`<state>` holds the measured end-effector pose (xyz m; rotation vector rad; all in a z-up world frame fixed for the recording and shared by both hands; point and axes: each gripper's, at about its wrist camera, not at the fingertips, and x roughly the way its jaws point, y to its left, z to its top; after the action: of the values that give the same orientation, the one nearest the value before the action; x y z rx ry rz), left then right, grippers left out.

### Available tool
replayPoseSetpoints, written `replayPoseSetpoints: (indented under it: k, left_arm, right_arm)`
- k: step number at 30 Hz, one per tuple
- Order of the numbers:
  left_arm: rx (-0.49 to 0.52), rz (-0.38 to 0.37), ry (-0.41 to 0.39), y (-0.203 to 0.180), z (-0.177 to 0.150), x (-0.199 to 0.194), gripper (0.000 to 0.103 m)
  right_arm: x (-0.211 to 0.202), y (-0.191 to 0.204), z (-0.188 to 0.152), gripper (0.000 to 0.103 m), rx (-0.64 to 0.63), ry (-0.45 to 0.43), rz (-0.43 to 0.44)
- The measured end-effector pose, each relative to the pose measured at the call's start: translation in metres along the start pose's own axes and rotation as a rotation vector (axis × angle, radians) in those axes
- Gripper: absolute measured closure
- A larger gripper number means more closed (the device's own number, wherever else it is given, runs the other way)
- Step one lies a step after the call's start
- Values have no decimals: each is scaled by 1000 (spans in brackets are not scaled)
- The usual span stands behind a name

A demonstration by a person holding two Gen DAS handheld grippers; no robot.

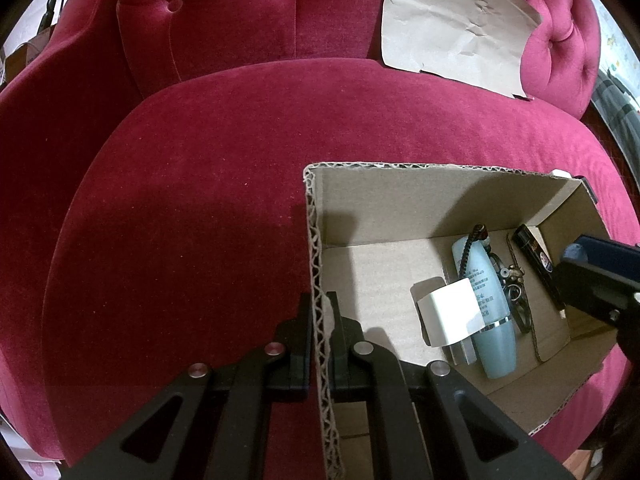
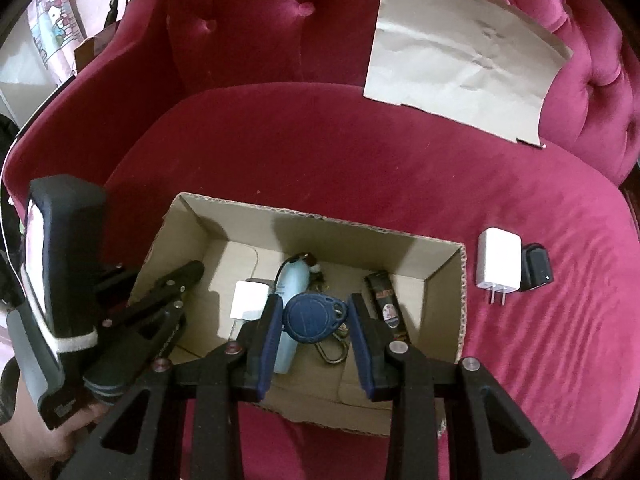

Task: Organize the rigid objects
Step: 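Open the right gripper to drop the key fob into the box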

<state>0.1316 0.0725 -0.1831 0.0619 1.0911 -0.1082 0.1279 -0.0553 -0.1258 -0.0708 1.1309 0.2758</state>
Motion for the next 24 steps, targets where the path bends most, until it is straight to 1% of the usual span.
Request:
replayPoseSetpoints:
  k: [11, 12, 13, 14, 16, 18, 19, 20, 24]
  left_arm:
    - [1, 0, 0, 0, 0, 0, 98]
    - [1, 0, 0, 0, 0, 0, 98]
    - [1, 0, 0, 0, 0, 0, 98]
    - [1, 0, 0, 0, 0, 0, 98]
    - [2, 0, 0, 0, 0, 0, 98]
    - [1, 0, 0, 0, 1, 1, 98]
    - [1, 0, 0, 0, 1, 0, 98]
    - [1, 1, 0, 0, 1, 0, 98]
    - [2, 1, 0, 0, 0, 0, 98]
  right_arm:
    - [4, 0, 1, 67, 14, -6, 14]
    - [5, -1, 2, 64, 17, -4, 14]
    - [6, -1, 2, 53, 20, -1, 15]
    - [5, -2, 2, 46, 30, -5, 2]
    - [5, -4, 3, 20, 48, -17, -11]
    - [3, -8, 3, 7, 64, -31, -15]
    - [2, -9, 3, 3, 67, -33, -24]
    - [3, -10, 3, 1, 68, -34, -33]
    - [2, -13, 3, 0, 74, -36, -42]
